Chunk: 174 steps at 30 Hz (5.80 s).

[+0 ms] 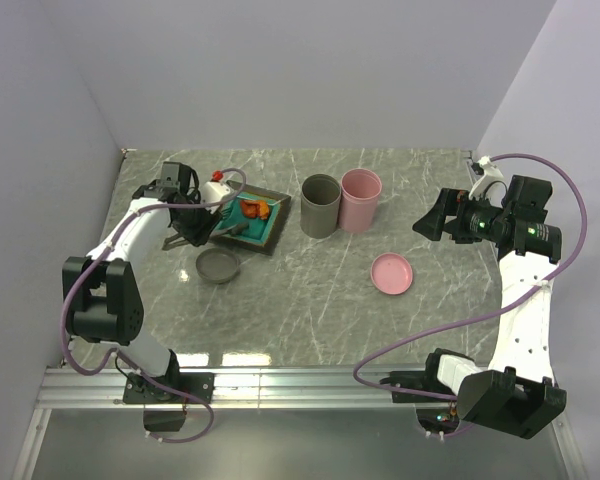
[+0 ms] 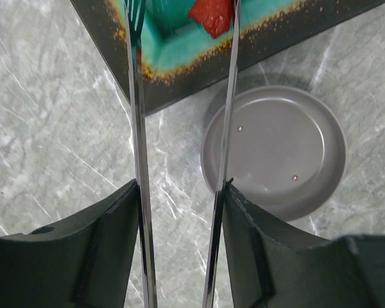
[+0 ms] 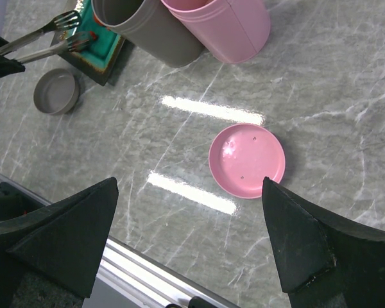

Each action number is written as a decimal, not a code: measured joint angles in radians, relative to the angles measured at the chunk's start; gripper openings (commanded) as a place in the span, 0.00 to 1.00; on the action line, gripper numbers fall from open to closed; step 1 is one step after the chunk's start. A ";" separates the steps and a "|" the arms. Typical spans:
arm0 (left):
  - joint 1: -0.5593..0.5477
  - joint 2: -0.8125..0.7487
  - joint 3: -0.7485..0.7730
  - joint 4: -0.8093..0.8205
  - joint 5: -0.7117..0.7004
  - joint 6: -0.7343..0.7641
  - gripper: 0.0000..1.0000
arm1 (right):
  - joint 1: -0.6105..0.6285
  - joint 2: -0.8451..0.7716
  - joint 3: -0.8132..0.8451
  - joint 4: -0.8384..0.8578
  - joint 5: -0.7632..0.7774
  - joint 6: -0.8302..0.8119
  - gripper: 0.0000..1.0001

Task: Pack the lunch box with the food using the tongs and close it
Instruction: Pick up the food using the clamp, then place the food into the lunch box, then pick up the food using the clamp

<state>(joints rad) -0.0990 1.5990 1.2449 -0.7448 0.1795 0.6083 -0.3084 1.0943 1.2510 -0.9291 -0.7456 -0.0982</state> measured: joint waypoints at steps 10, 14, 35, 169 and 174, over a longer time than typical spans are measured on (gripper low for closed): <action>0.032 0.000 0.000 -0.062 0.021 -0.027 0.50 | 0.000 0.000 0.000 0.000 0.000 0.000 1.00; 0.032 0.000 0.000 -0.073 0.032 -0.029 0.47 | 0.000 0.000 0.000 0.000 0.000 0.000 1.00; 0.032 -0.021 0.026 -0.116 0.054 -0.095 0.22 | 0.000 0.000 0.000 0.000 0.000 0.000 1.00; 0.094 0.122 0.099 0.081 0.270 -0.699 0.47 | -0.004 -0.013 -0.001 0.000 0.000 0.000 1.00; 0.078 0.080 0.087 0.082 0.278 -0.680 0.48 | -0.004 -0.013 -0.001 0.001 0.000 0.000 1.00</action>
<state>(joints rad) -0.0208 1.6791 1.3323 -0.6628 0.4576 -0.0719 -0.3126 1.0813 1.2499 -0.9283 -0.7460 -0.0978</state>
